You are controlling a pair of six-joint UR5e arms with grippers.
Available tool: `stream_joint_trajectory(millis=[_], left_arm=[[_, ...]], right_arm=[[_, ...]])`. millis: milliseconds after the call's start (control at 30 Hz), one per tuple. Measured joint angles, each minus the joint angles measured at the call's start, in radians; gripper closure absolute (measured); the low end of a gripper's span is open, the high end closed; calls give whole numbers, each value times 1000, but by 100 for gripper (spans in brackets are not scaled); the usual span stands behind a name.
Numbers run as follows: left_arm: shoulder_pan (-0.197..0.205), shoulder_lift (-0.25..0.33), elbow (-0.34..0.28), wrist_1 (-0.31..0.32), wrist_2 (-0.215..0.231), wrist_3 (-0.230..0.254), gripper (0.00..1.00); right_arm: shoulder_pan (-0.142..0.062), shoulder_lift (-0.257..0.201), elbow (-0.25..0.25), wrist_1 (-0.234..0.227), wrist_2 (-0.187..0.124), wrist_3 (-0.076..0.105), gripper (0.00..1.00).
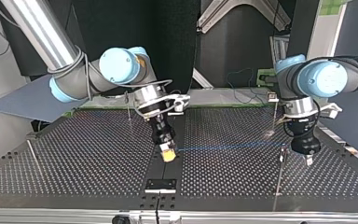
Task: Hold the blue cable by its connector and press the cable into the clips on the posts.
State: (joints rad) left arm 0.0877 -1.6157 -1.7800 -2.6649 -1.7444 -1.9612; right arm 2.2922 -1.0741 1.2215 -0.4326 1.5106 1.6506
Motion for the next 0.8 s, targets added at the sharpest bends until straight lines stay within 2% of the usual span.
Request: stream_joint_trajectory(millis=[167,367,800], left_arm=[[1,0,0,4,1,-2,99],[2,0,0,28,1,-8,99],[15,0,0,101,27,-53,99]], right_arm=[[-12,22,-17,0,-21,-1,100],[-20,35,-26,0,-31,2,100],[-22,38,-53,7,-45,8,100]])
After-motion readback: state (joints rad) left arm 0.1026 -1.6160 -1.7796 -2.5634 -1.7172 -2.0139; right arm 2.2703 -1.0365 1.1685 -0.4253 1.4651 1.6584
